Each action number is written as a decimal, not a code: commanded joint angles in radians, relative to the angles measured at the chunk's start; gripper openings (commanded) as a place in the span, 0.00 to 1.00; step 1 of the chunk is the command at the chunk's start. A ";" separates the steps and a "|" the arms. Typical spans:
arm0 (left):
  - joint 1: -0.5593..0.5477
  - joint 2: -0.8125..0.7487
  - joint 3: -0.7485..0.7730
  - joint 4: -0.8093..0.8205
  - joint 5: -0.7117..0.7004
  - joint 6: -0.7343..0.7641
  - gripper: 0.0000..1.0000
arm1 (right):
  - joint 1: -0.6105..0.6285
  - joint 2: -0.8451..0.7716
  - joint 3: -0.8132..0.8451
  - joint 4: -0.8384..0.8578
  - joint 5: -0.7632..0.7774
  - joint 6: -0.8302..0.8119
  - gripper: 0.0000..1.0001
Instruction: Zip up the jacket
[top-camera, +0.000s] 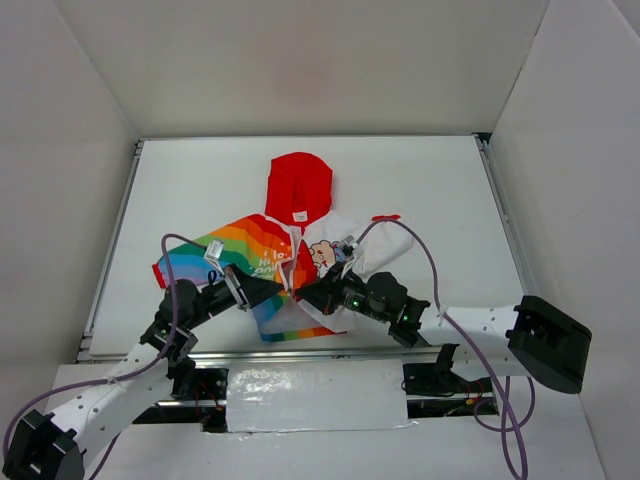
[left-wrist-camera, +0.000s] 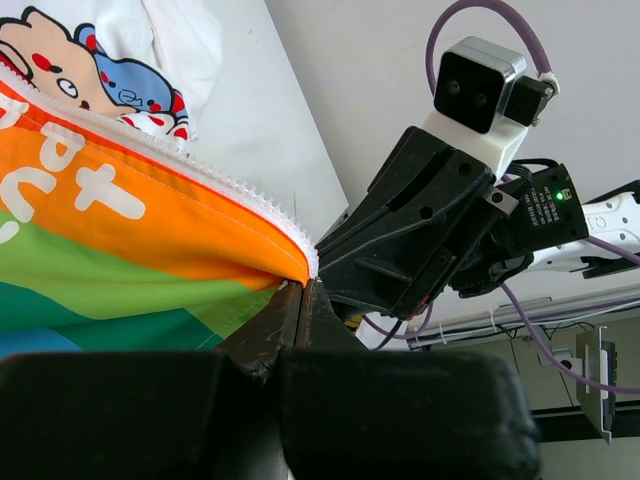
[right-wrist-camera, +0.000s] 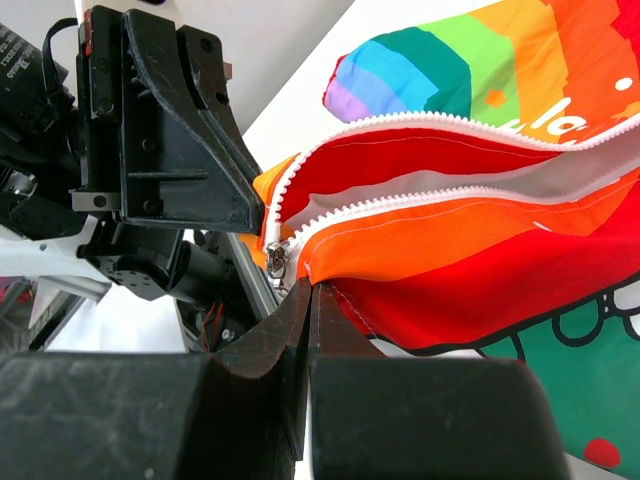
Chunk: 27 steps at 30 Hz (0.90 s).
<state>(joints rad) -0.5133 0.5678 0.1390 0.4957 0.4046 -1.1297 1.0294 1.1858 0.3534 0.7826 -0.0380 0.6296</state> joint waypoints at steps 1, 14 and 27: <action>-0.004 0.001 -0.009 0.055 0.025 0.008 0.00 | -0.006 -0.023 0.061 0.034 0.006 -0.007 0.00; -0.004 0.020 -0.001 0.013 0.054 0.145 0.00 | -0.009 -0.064 0.071 -0.040 0.007 0.001 0.00; -0.004 0.167 -0.056 0.270 0.272 0.192 0.00 | -0.020 -0.049 0.107 -0.140 -0.016 -0.021 0.00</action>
<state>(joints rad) -0.5110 0.7208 0.0994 0.6521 0.5655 -0.9684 1.0164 1.1439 0.3882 0.6041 -0.0547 0.6151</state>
